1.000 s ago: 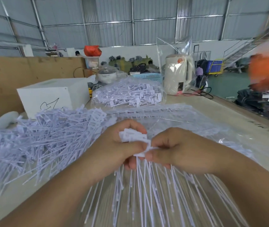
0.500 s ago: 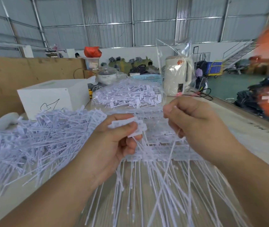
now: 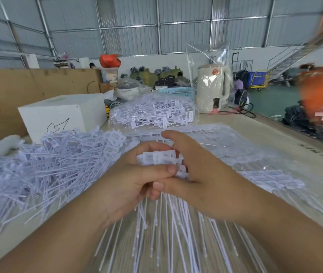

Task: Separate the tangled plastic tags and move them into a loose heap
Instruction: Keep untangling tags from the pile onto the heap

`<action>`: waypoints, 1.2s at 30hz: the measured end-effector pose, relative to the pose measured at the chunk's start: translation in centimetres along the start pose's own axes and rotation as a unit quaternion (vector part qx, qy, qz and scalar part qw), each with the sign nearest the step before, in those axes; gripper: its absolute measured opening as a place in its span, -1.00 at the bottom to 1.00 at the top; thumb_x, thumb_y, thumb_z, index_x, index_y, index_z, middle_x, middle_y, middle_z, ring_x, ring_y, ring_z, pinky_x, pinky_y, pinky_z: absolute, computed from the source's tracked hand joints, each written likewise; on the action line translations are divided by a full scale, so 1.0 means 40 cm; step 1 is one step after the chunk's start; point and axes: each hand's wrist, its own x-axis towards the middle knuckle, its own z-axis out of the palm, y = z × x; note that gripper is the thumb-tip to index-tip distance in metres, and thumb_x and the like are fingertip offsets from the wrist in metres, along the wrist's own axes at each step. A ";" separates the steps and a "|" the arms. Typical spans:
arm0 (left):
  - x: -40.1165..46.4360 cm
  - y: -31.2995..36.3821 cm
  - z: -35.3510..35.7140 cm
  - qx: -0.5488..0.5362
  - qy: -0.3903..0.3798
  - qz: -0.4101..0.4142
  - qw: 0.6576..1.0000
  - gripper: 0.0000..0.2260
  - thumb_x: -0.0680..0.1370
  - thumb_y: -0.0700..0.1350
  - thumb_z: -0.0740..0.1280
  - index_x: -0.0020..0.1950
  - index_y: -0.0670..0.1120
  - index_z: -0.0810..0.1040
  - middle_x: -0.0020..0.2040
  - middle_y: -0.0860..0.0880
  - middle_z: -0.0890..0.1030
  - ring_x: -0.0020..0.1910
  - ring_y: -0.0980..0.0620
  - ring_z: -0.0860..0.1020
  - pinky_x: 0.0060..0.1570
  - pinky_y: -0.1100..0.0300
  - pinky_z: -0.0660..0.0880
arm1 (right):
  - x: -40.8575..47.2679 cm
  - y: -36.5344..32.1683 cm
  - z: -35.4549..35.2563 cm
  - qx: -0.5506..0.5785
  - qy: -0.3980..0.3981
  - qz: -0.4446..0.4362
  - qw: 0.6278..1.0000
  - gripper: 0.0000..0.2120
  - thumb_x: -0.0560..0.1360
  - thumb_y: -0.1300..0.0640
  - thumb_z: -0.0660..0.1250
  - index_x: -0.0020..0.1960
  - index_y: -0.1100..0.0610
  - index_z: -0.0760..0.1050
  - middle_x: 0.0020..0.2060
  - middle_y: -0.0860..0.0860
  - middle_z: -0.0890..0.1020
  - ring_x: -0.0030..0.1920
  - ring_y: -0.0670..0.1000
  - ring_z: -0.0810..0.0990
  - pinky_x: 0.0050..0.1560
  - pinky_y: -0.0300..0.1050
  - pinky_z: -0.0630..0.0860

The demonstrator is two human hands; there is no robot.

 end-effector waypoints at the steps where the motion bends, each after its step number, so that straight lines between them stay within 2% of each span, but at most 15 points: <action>1: 0.001 0.001 -0.002 0.009 0.004 0.004 1.000 -0.72 0.24 -0.30 0.49 -0.10 -0.06 0.65 -0.30 -0.15 0.61 -0.53 0.05 0.45 -0.58 0.30 0.33 | 0.000 -0.001 -0.001 -0.012 -0.003 -0.006 1.000 -0.30 0.43 -0.19 0.37 0.47 -0.17 0.15 0.26 -0.12 0.50 0.20 -0.13 0.54 0.20 0.01 0.51; 3: 0.004 0.004 -0.005 0.021 0.023 0.018 0.999 -0.65 0.18 -0.38 0.55 -0.16 -0.03 0.66 -0.27 -0.19 0.60 -0.49 0.01 0.47 -0.58 0.32 0.35 | -0.002 -0.003 -0.016 -0.045 -0.011 -0.009 0.999 -0.50 0.44 -0.24 0.36 0.33 -0.19 0.33 0.05 -0.15 0.62 0.01 -0.12 0.62 0.04 0.04 0.57; 5: 0.008 0.008 -0.013 0.009 0.043 0.029 0.999 -0.70 0.17 -0.29 0.54 -0.19 -0.01 0.67 -0.28 -0.22 0.58 -0.53 0.04 0.46 -0.59 0.33 0.36 | -0.002 -0.006 -0.041 -0.076 -0.012 0.005 0.997 -0.76 0.45 -0.29 0.33 0.01 -0.19 0.50 -0.28 -0.17 0.62 -0.34 -0.15 0.56 -0.26 -0.09 0.53; 7: 0.010 0.013 -0.024 0.009 0.048 0.023 0.999 -0.76 0.20 -0.23 0.49 -0.18 -0.01 0.66 -0.38 -0.15 0.54 -0.60 0.07 0.42 -0.59 0.32 0.37 | 0.000 0.004 -0.062 -0.099 -0.006 0.022 0.995 -0.64 0.49 -0.22 0.33 -0.32 0.00 0.43 -0.51 -0.14 0.42 -0.51 -0.13 0.33 -0.43 -0.18 0.30; 11: 0.008 0.002 -0.031 0.069 0.016 -0.008 0.997 -0.67 0.19 -0.19 0.52 -0.08 -0.04 0.61 -0.44 -0.08 0.53 -0.59 0.05 0.45 -0.55 0.27 0.40 | 0.001 0.008 -0.061 -0.113 -0.026 0.032 0.993 -0.52 0.53 -0.09 0.35 -0.44 0.06 0.25 -0.54 -0.09 0.27 -0.51 -0.10 0.23 -0.42 -0.16 0.19; 15: 0.011 0.004 -0.034 0.050 0.026 0.010 0.998 -0.70 0.15 -0.16 0.54 -0.17 0.02 0.64 -0.37 -0.05 0.57 -0.60 0.09 0.41 -0.57 0.30 0.39 | 0.002 0.003 -0.052 -0.074 -0.006 0.013 0.997 -0.56 0.55 -0.03 0.34 -0.42 0.05 0.27 -0.54 -0.10 0.28 -0.50 -0.11 0.23 -0.44 -0.18 0.19; 18: 0.020 0.003 -0.020 -0.046 0.061 0.020 0.997 -0.73 0.18 -0.22 0.49 -0.17 0.01 0.64 -0.37 -0.01 0.59 -0.62 0.15 0.38 -0.61 0.37 0.35 | 0.005 -0.002 -0.037 -0.063 0.060 0.005 0.996 -0.57 0.55 0.00 0.35 -0.40 0.08 0.29 -0.56 -0.09 0.28 -0.51 -0.11 0.24 -0.43 -0.12 0.22; 21: 0.024 -0.010 -0.004 -0.121 0.091 0.002 0.988 -0.69 0.28 -0.25 0.42 0.00 -0.08 0.55 -0.41 -0.01 0.57 -0.62 0.17 0.36 -0.62 0.38 0.32 | 0.009 -0.010 -0.024 -0.078 0.192 0.008 0.978 -0.58 0.56 -0.03 0.32 -0.37 0.13 0.29 -0.58 -0.08 0.29 -0.55 -0.09 0.24 -0.49 -0.18 0.23; 24: 0.025 -0.017 0.000 -0.137 0.113 -0.003 0.984 -0.64 0.29 -0.24 0.40 0.08 -0.12 0.52 -0.39 -0.02 0.57 -0.59 0.17 0.37 -0.61 0.35 0.34 | 0.013 -0.001 -0.069 0.024 0.320 -0.002 0.947 -0.58 0.57 -0.01 0.30 -0.28 0.28 0.38 -0.56 -0.10 0.28 -0.57 -0.13 0.23 -0.57 -0.36 0.18; 26: 0.020 -0.017 0.003 -0.120 0.109 0.002 0.987 -0.60 0.28 -0.23 0.43 0.12 -0.12 0.53 -0.37 -0.02 0.58 -0.57 0.16 0.38 -0.60 0.34 0.35 | 0.004 0.006 -0.084 0.061 0.261 -0.015 0.963 -0.61 0.55 -0.04 0.31 -0.19 0.30 0.43 -0.54 -0.08 0.31 -0.55 -0.13 0.27 -0.52 -0.33 0.26; 28: 0.013 -0.018 0.008 -0.095 0.083 0.008 0.992 -0.64 0.24 -0.21 0.48 0.03 -0.08 0.58 -0.39 -0.02 0.56 -0.58 0.14 0.37 -0.60 0.32 0.35 | 0.001 0.009 -0.060 0.057 0.142 -0.015 0.988 -0.81 0.53 -0.04 0.35 -0.07 0.09 0.50 -0.47 -0.07 0.42 -0.50 -0.01 0.37 -0.47 -0.13 0.37; 29: 0.011 -0.019 0.011 -0.086 0.068 0.009 0.994 -0.67 0.22 -0.20 0.50 -0.04 -0.05 0.61 -0.39 -0.03 0.54 -0.59 0.14 0.37 -0.60 0.31 0.35 | 0.003 0.012 -0.043 0.042 0.093 -0.016 0.995 -0.87 0.53 -0.05 0.37 0.01 -0.03 0.48 -0.44 -0.10 0.44 -0.47 -0.04 0.38 -0.45 -0.14 0.35; 32: 0.011 -0.021 0.011 -0.063 0.044 0.019 0.997 -0.69 0.14 -0.18 0.58 -0.16 0.00 0.66 -0.34 -0.08 0.57 -0.56 0.11 0.41 -0.58 0.31 0.36 | 0.010 0.033 -0.019 0.024 0.044 -0.031 0.998 -0.60 0.44 -0.10 0.44 0.21 -0.15 0.37 -0.40 -0.12 0.40 -0.39 -0.14 0.40 -0.34 -0.25 0.32; 34: 0.010 -0.020 0.004 -0.023 0.037 0.020 0.999 -0.66 0.19 -0.29 0.60 -0.15 0.03 0.66 -0.23 -0.15 0.62 -0.48 0.04 0.45 -0.55 0.28 0.38 | 0.011 0.037 -0.024 0.036 0.040 -0.021 0.998 -0.42 0.33 -0.18 0.46 0.27 -0.21 0.31 -0.34 -0.03 0.46 -0.28 -0.03 0.52 -0.22 -0.08 0.45; 36: 0.011 -0.020 -0.001 -0.005 0.025 0.014 1.000 -0.73 0.26 -0.23 0.52 -0.11 0.03 0.67 -0.16 -0.19 0.63 -0.41 -0.01 0.49 -0.52 0.24 0.39 | 0.010 0.041 -0.026 0.031 0.042 -0.016 0.999 -0.29 0.26 -0.19 0.50 0.32 -0.27 0.26 -0.26 -0.05 0.49 -0.21 -0.04 0.56 -0.10 -0.01 0.52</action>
